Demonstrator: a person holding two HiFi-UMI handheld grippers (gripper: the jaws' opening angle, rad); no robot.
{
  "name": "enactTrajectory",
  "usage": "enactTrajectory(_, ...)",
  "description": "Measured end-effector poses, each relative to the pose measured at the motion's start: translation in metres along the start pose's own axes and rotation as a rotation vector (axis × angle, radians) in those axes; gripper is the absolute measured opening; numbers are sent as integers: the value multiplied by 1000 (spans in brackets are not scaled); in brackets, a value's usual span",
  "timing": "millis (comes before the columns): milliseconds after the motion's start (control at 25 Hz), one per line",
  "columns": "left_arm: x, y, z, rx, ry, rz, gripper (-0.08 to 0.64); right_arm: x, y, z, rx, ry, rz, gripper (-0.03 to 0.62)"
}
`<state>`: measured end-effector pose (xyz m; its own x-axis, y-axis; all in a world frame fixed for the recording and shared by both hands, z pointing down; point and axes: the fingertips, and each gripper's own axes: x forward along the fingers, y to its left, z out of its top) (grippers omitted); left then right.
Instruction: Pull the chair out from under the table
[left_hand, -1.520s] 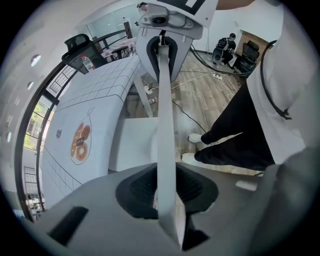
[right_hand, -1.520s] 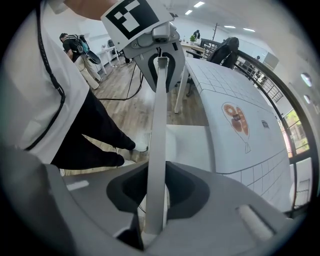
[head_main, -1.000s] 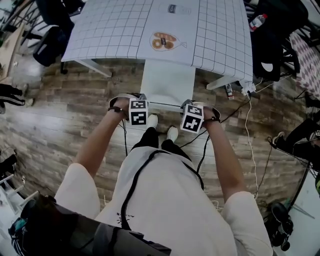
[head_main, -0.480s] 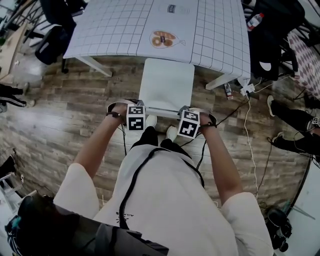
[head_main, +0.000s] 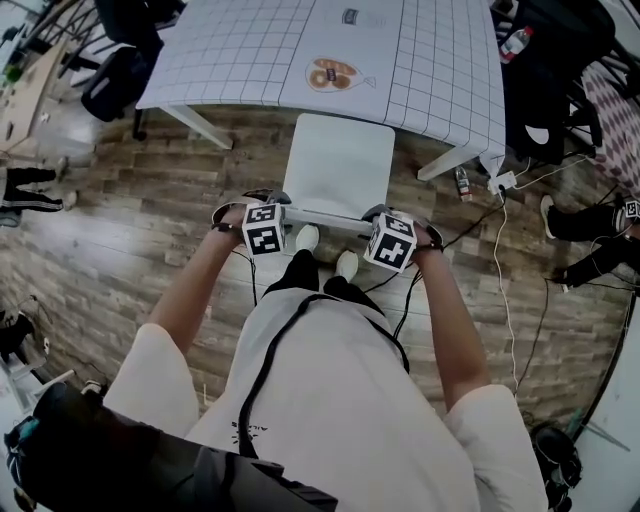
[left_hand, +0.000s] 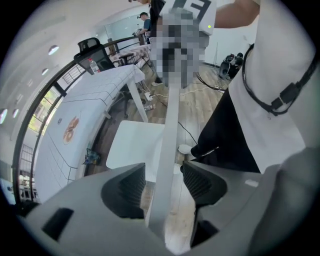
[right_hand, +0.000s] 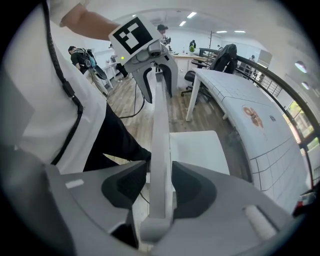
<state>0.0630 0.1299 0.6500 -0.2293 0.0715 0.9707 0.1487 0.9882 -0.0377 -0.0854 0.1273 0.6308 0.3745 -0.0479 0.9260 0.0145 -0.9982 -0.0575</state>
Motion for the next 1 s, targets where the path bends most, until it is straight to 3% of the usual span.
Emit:
enactTrajectory(240, -23, 17, 24, -153, -156, 112, 278, -37, -2, 4, 69, -160, -32, 179)
enactTrajectory(520, -58, 10, 69, -215, -297, 172, 272, -92, -11, 21, 262, -500, -20, 154)
enactTrajectory(720, -105, 19, 105, -382, -524, 242, 109, -128, -19, 34, 439, -797, -3, 6)
enactTrajectory(840, -129, 19, 118, -494, -652, 245, 66, -137, -21, 33, 523, -871, -60, 5)
enactTrajectory(1000, -144, 15, 114, -573, -748, 254, 8, -140, -10, 35, 565, -904, -108, 5)
